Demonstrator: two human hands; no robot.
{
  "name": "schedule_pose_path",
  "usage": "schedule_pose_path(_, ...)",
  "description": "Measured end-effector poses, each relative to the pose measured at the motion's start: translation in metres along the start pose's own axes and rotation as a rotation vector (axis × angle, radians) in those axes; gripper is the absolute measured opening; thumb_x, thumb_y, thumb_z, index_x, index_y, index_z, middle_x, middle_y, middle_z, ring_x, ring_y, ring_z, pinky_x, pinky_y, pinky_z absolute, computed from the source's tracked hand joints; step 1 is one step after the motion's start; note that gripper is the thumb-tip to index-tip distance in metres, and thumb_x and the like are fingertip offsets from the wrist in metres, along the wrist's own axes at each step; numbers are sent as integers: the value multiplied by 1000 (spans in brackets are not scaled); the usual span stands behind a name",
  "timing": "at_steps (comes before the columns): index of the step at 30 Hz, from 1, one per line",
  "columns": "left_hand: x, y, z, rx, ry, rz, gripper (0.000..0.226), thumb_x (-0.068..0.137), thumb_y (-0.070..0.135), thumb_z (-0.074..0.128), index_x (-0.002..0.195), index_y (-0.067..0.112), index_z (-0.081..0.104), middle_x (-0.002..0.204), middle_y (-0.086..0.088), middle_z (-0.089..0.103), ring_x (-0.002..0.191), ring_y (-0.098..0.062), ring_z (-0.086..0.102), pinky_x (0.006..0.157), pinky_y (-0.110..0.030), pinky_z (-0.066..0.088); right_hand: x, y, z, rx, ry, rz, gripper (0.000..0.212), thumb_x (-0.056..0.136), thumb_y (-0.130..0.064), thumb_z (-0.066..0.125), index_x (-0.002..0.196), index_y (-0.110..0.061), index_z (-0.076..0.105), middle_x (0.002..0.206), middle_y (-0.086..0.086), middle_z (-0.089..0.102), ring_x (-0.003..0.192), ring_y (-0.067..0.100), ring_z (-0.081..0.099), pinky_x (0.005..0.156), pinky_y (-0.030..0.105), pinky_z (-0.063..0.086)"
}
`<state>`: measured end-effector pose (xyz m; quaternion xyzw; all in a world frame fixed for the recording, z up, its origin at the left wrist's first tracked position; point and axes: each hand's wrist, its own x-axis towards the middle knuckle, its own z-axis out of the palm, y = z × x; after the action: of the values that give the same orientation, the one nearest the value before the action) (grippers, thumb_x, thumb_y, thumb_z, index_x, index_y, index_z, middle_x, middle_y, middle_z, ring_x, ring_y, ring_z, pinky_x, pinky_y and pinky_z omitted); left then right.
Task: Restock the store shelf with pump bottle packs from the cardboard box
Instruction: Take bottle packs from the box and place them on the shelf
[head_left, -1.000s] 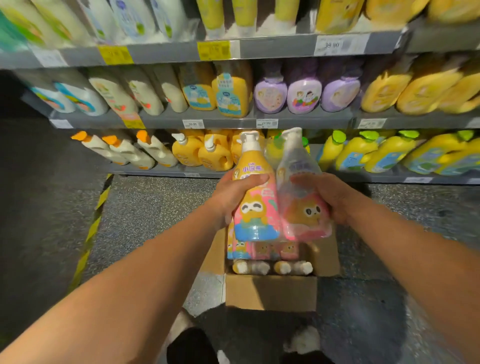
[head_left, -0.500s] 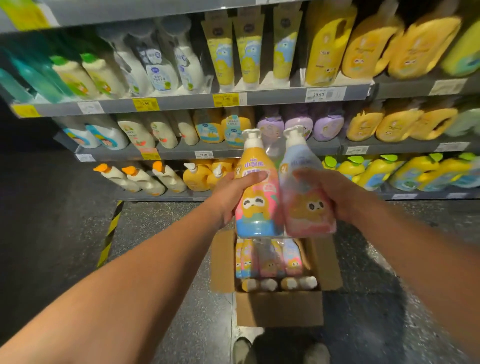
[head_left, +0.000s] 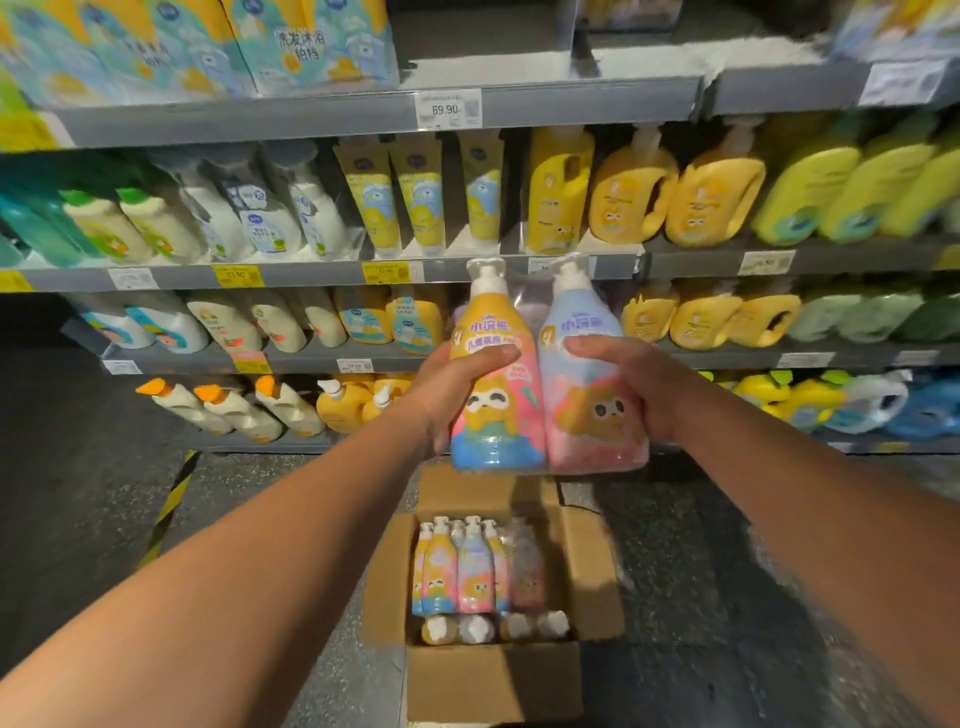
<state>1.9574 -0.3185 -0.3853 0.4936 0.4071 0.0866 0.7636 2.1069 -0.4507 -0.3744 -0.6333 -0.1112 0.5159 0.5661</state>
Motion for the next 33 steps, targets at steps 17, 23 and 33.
schedule_pose_path(17,-14,80,58,37,118,155,64,71,22,81,127,8,52,101,-18,72,79,-33,72,71,-46,59,-6,-90,-30,-53,-40,-33,37,82,-28,72,113,-10,62,104,19,73,98,38,70,91,53,53)
schedule_pose_path(23,-23,112,49,80,57,178,64,71,26,81,126,11,52,99,-17,73,76,-32,73,70,-46,59,-15,-114,-14,-20,7,-93,46,79,-27,74,119,-8,61,105,20,73,94,38,70,85,51,56)
schedule_pose_path(33,-24,143,71,115,-8,264,44,77,20,77,114,12,56,93,-14,72,75,-30,71,73,-43,59,-36,-147,-28,13,80,-181,48,78,-21,75,120,-7,58,102,20,73,78,33,74,62,43,60)
